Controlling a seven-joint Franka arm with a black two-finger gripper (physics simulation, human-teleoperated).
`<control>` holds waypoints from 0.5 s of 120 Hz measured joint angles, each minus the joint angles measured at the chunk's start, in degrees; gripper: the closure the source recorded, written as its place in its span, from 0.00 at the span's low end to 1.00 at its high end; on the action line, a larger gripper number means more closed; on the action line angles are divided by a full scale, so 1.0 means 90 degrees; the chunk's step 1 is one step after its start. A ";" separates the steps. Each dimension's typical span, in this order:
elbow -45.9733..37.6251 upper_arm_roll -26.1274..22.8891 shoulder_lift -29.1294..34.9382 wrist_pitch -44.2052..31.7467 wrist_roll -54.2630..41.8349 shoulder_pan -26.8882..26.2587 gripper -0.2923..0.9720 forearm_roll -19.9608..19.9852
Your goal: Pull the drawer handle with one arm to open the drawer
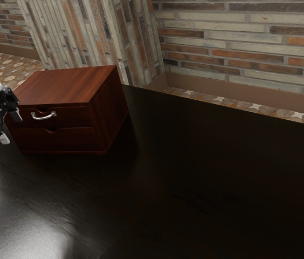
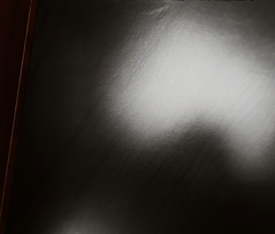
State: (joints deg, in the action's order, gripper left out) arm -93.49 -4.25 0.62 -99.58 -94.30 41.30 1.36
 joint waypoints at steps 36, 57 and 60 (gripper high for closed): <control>0.0569 -0.0288 -0.0652 -0.0221 -0.0350 0.0155 0.23 -0.0077; 0.0500 -0.0293 -0.0670 -0.0614 -0.0484 0.0169 0.23 -0.0111; 0.0494 -0.0292 -0.0679 -0.0674 -0.0500 0.0162 0.23 -0.0110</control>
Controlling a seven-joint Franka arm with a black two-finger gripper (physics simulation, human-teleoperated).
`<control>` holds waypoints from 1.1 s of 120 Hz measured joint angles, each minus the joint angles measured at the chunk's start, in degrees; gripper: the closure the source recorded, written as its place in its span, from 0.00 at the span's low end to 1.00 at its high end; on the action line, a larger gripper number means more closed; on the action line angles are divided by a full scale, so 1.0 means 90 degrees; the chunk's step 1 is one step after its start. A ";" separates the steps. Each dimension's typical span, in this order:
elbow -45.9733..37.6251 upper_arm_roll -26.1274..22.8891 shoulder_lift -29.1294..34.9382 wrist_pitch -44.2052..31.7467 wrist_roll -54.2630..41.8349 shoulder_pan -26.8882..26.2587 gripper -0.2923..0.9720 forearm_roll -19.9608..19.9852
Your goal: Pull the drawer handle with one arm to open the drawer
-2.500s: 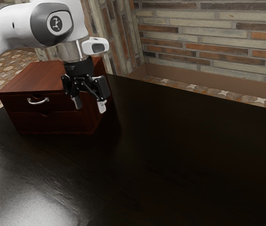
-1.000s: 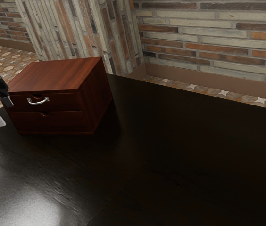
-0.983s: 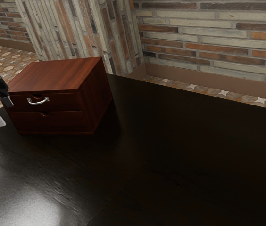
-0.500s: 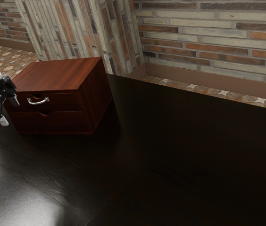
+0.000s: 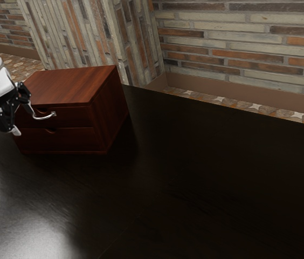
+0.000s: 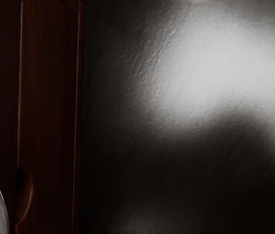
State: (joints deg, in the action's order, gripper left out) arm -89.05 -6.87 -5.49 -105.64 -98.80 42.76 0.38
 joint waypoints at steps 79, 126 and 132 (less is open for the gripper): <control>-0.0022 0.0002 -0.0476 -0.0952 -0.0258 0.0025 0.23 0.0017; 0.0011 0.0015 -0.0599 -0.1034 -0.0320 0.0039 0.27 0.0010; 0.0019 0.0019 -0.0622 -0.1036 -0.0326 0.0050 0.27 0.0009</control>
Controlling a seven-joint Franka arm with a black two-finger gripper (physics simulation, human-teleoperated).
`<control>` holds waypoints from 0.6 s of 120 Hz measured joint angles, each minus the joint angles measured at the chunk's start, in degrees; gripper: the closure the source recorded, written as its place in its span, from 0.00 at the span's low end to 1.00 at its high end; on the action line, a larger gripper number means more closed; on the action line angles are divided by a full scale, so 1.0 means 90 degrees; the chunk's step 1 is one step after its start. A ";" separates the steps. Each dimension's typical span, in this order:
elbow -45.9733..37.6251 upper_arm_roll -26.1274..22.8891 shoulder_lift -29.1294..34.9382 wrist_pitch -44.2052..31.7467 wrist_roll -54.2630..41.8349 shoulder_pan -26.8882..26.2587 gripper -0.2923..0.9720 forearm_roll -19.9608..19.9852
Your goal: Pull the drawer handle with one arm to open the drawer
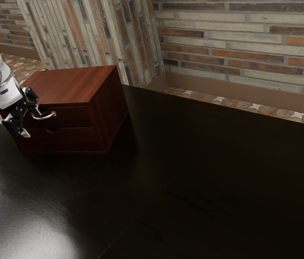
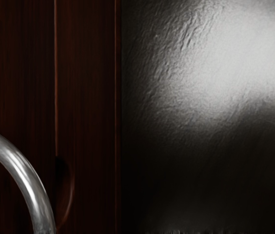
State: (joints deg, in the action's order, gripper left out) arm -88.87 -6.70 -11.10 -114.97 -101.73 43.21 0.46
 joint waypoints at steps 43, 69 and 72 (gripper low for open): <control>0.0029 0.0001 -0.0067 -0.0012 -0.0027 0.0002 0.34 0.0005; 0.0029 0.0002 -0.0037 -0.0010 -0.0030 -0.0006 0.44 0.0013; 0.0029 0.0002 -0.0031 -0.0008 -0.0029 -0.0006 0.44 0.0016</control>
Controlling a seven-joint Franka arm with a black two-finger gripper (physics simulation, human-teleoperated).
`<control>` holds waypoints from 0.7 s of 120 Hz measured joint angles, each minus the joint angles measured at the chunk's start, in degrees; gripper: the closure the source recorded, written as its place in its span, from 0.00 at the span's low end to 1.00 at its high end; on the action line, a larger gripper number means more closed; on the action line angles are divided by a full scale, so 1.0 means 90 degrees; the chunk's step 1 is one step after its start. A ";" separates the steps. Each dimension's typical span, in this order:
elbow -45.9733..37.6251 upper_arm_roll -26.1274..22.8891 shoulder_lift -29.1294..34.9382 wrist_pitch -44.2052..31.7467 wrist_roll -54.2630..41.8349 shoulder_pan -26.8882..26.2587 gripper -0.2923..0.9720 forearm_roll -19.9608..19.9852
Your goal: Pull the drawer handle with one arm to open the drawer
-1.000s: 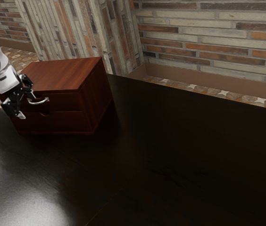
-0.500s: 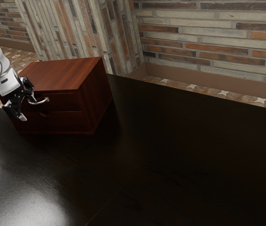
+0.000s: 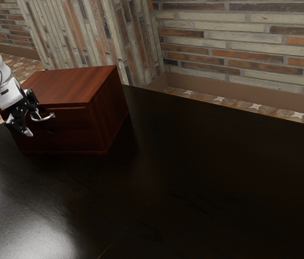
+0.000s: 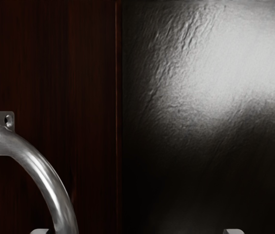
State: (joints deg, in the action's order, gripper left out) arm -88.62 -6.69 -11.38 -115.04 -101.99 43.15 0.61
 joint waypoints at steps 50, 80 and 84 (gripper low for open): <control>-0.0368 0.0035 0.0407 0.0233 0.0061 -0.0010 0.49 0.0029; -0.0729 0.0057 0.0654 0.0269 0.0107 0.0008 0.47 0.0038; -0.0792 0.0059 0.0706 0.0268 0.0112 0.0012 0.47 0.0039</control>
State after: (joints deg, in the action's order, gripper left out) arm -95.75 -6.16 -5.02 -112.62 -100.98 43.26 0.96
